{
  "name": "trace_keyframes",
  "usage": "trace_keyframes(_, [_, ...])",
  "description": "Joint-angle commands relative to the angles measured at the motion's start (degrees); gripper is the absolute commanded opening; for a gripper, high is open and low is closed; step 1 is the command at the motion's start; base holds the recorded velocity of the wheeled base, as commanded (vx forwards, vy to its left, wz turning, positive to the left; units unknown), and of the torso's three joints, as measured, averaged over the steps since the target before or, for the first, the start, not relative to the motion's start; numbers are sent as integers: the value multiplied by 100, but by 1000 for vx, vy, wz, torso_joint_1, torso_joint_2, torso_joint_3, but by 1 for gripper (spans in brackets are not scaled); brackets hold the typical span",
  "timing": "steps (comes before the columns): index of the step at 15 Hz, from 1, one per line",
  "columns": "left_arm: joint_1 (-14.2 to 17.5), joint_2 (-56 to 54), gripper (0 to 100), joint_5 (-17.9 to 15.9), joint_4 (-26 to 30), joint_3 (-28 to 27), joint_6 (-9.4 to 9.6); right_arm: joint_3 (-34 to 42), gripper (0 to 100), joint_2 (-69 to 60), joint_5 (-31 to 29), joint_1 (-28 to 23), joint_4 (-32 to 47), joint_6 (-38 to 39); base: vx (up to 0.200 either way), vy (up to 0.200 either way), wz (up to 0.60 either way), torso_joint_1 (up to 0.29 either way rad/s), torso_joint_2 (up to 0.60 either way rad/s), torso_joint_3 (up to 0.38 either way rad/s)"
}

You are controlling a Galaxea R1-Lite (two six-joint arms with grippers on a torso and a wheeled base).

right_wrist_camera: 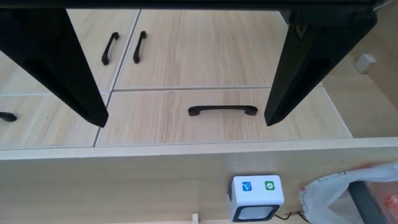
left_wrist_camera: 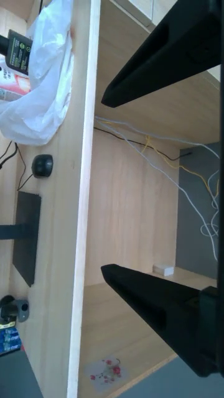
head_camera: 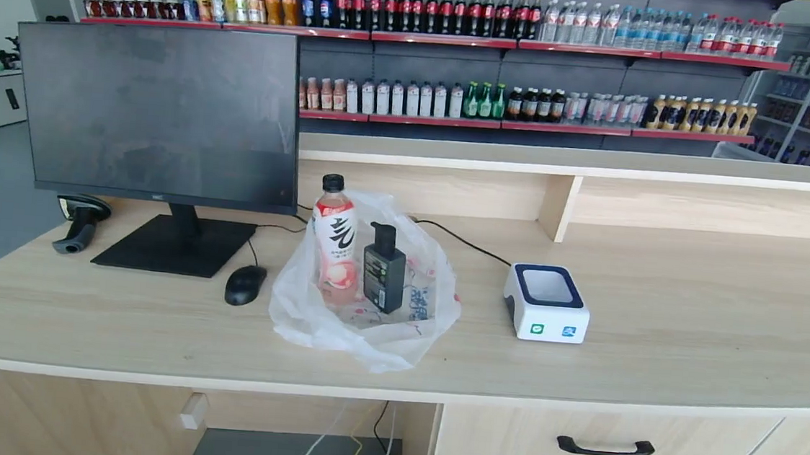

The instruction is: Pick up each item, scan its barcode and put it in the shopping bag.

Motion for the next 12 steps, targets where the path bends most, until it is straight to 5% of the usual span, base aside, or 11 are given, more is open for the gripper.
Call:
trace_keyframes(1, [2, -2, 100, 1, -2, 0, 0, 0, 100, 0, -1, 1, 0, 1, 0, -200, 0, -2, -2, 2])
trace_keyframes(10, [2, -2, 100, 1, -2, 0, 0, 0, 100, 0, -1, 1, 0, 1, 0, -200, 0, 4, 1, 1])
trace_keyframes(12, [2, -2, 100, 1, -2, 0, -9, 0, 100, 0, -1, 1, 0, 1, 0, 0, 0, 0, 0, 0])
